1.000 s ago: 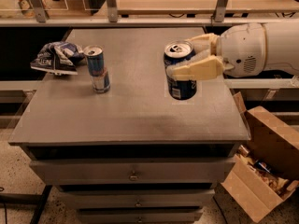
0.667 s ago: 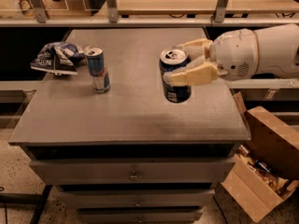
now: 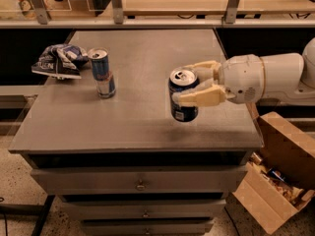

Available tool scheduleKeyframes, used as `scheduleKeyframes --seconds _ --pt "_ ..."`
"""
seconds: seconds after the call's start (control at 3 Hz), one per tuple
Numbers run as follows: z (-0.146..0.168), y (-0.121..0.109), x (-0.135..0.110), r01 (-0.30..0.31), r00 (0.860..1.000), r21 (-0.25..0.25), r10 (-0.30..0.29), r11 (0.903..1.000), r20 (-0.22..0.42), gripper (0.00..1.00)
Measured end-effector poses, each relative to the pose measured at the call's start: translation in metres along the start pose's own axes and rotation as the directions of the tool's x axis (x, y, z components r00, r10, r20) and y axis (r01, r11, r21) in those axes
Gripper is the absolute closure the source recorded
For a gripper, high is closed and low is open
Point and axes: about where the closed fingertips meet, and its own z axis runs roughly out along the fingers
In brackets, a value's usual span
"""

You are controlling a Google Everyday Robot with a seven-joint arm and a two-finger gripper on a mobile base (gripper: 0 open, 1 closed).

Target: Place pepsi can upright

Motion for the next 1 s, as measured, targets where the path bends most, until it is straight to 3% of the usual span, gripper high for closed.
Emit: scheduleKeyframes --seconds 0.33,1.0 --pt "-0.005 0.004 0.02 -0.04 0.999 0.022 0.04 0.9989 0.022 0.83" --pt "-0.017 0.005 0.046 -0.116 0.993 0.094 0.112 0.9888 0.046 0.36"
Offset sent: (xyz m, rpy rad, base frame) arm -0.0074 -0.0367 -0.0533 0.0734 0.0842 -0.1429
